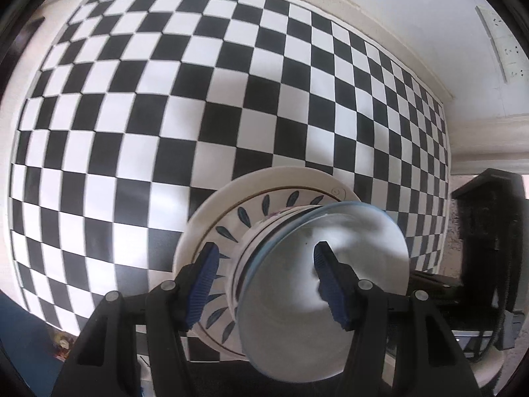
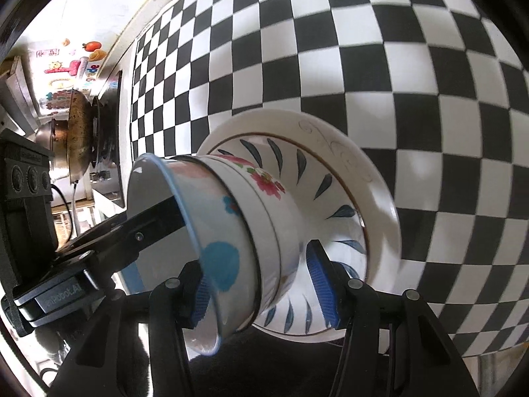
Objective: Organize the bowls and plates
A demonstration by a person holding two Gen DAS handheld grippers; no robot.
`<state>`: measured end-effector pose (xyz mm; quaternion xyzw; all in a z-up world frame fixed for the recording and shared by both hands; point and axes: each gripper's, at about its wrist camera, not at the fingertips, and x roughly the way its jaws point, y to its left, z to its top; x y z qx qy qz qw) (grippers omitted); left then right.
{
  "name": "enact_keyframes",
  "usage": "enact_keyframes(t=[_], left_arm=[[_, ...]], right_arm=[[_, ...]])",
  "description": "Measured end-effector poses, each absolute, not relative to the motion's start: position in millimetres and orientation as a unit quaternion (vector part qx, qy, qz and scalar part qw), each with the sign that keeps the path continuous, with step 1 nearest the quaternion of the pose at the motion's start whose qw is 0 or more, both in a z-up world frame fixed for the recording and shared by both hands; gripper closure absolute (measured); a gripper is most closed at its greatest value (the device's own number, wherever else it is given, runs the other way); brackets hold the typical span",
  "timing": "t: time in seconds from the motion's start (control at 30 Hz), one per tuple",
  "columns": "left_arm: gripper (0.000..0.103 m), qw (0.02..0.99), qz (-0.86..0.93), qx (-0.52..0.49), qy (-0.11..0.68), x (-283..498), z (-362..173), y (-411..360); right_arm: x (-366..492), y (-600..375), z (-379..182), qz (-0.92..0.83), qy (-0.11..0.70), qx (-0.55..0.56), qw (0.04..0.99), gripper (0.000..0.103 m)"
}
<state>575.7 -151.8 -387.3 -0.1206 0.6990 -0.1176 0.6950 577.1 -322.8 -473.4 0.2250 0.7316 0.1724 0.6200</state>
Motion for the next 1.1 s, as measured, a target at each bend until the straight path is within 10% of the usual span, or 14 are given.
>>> enact_keyframes(t=[0.53, 0.7, 1.1], left_arm=[[0.044, 0.785, -0.073, -0.022, 0.614, 539, -315, -150], [0.013, 0.805, -0.067, -0.018, 0.589, 527, -298, -151], [0.013, 0.855, -0.046, 0.026, 0.516, 491, -254, -157]], right_arm=[[545, -335, -380, 0.118, 0.673, 0.113, 0.721, 0.046], [528, -339, -348, 0.080, 0.647, 0.067, 0.756, 0.025], [486, -341, -291, -0.003, 0.577, 0.035, 0.816, 0.005]])
